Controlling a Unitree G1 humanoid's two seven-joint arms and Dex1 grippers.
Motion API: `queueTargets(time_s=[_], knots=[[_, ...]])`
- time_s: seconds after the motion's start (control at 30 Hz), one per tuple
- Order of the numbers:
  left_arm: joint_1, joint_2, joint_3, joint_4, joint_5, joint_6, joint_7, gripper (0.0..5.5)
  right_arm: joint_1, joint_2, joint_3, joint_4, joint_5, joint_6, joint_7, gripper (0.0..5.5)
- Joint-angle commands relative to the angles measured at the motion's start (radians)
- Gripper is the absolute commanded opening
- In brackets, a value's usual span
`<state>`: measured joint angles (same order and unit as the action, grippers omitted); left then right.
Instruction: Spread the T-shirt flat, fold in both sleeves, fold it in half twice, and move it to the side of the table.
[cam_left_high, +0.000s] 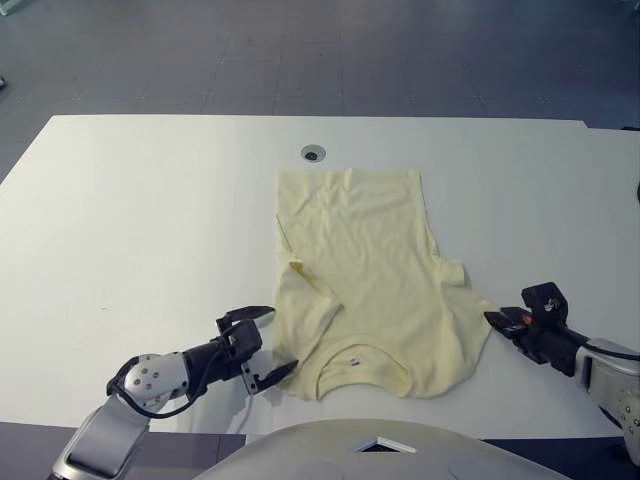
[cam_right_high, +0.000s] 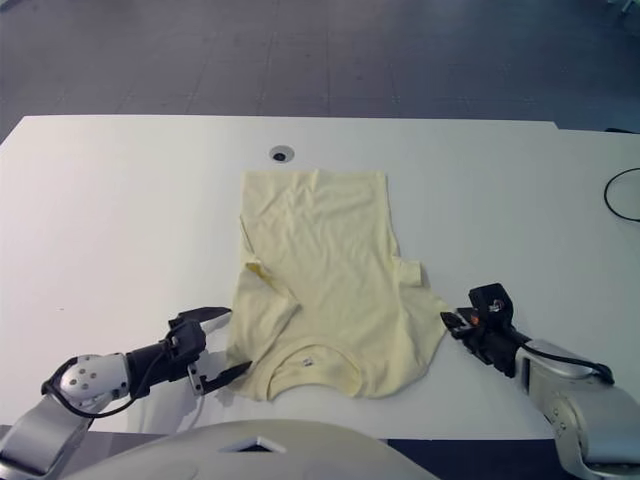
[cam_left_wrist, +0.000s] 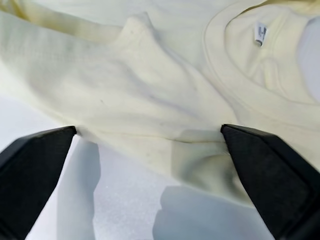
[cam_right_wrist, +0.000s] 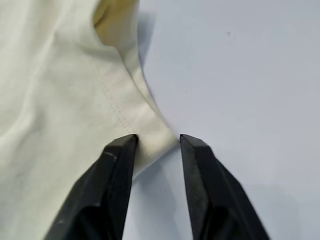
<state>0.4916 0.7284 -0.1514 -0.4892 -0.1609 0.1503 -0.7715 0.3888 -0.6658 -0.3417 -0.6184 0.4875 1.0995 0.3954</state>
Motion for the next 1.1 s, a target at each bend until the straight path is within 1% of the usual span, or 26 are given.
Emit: queueTargets(time_s=[0.03, 0.2, 0.33, 0.5, 0.57, 0.63, 0.77, 0.9, 1.1], knots=[[0.025, 0.017, -0.014, 0.007, 0.028, 0.012, -0.007, 5.40, -0.006, -0.011, 0.038, 0.023, -0.018, 0.015, 0.001, 0.81], [0.030, 0.019, -0.004, 0.004, 0.025, 0.010, -0.003, 5.40, -0.020, 0.004, 0.034, 0.000, -0.002, 0.020, 0.011, 0.03], [0.022, 0.022, 0.005, 0.010, 0.025, 0.010, -0.003, 5.40, -0.034, 0.005, -0.019, -0.074, 0.030, 0.050, 0.016, 0.01], [0.013, 0.022, 0.018, 0.018, 0.021, 0.012, -0.006, 5.40, -0.071, 0.023, -0.107, -0.205, 0.136, 0.153, 0.024, 0.01], [0.010, 0.021, 0.020, 0.019, 0.022, 0.013, -0.006, 5.40, -0.095, 0.037, -0.124, -0.234, 0.176, 0.190, 0.019, 0.01], [0.007, 0.019, 0.020, 0.020, 0.023, 0.013, -0.004, 5.40, -0.117, 0.050, -0.117, -0.242, 0.199, 0.215, 0.012, 0.01], [0.004, 0.012, 0.012, 0.019, 0.027, 0.013, 0.000, 5.40, -0.164, 0.088, -0.038, -0.217, 0.203, 0.229, -0.018, 0.01], [-0.006, 0.011, 0.009, 0.021, 0.026, 0.013, -0.003, 5.40, -0.219, 0.144, 0.095, -0.209, 0.195, 0.239, -0.060, 0.01], [-0.008, 0.012, 0.010, 0.022, 0.024, 0.012, -0.005, 5.40, -0.263, 0.173, 0.253, -0.190, 0.164, 0.226, -0.096, 0.01]])
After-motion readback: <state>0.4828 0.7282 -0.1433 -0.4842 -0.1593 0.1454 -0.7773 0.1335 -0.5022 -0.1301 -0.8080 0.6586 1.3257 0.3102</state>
